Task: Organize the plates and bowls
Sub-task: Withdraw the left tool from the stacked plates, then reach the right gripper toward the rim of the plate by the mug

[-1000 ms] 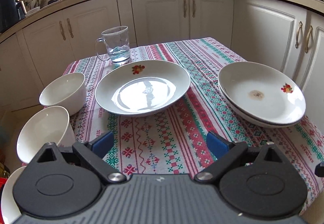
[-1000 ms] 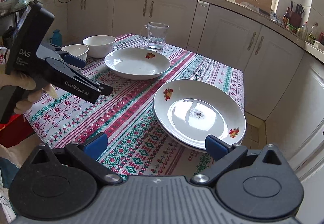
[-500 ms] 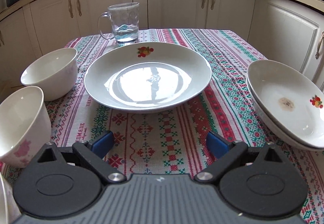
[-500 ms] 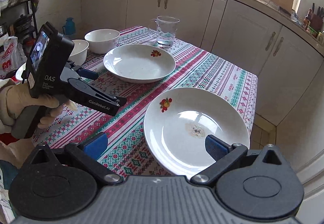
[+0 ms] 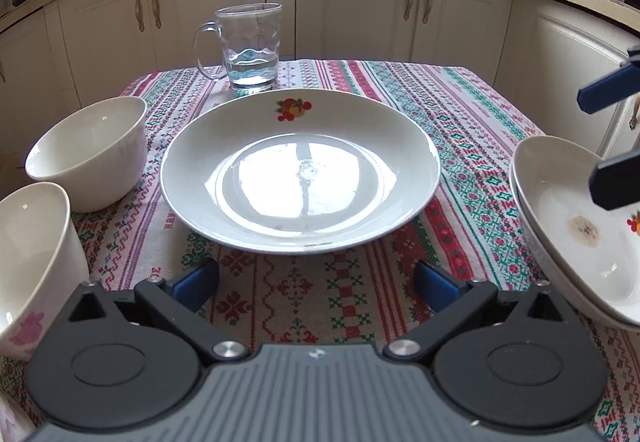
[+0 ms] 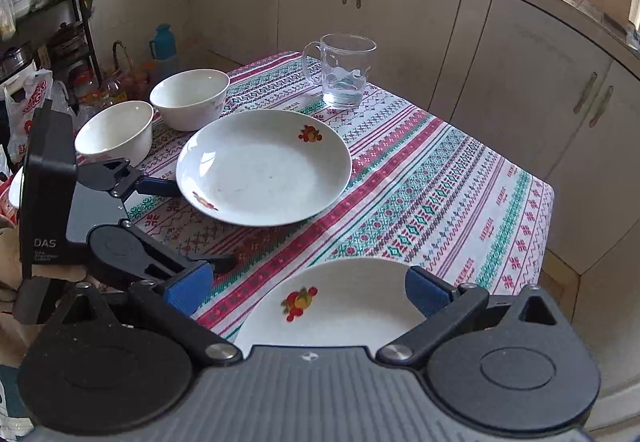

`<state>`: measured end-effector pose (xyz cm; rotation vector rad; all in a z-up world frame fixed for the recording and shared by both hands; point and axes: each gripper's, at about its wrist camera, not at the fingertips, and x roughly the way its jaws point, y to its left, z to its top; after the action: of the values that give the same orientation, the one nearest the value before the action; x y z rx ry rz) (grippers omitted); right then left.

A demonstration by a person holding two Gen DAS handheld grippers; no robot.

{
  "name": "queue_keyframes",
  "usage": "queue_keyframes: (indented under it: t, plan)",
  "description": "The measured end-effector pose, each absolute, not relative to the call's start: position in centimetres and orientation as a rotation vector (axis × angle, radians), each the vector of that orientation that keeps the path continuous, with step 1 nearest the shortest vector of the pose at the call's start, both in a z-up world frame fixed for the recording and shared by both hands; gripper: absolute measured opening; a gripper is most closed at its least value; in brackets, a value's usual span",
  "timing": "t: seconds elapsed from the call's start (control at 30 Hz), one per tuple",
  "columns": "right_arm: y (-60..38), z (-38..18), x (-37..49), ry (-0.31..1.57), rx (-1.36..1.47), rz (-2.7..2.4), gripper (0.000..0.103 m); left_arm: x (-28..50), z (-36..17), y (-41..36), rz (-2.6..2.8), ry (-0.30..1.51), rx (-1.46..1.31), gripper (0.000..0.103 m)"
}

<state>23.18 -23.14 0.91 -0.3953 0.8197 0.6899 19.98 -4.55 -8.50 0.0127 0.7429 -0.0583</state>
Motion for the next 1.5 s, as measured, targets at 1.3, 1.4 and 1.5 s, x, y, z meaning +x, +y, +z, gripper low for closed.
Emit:
queue_keyframes:
  t: [1.3,1.4,1.5]
  plan:
    - [-9.8,-5.3,43.0,1.053,-0.492,1.181,0.103,21.5,-8.7,-3.8,-0.035,0.691,0.022,0.102]
    - [-9.4,-5.5,43.3,1.083,-0.482,1.212,0.103,21.5,-8.7,-3.8,-0.039,0.692,0.018,0.102]
    - [-9.2,-5.8,43.4,1.117,-0.474,1.238,0.096,21.5,-8.7,-3.7,-0.043,0.693,0.016,0.102]
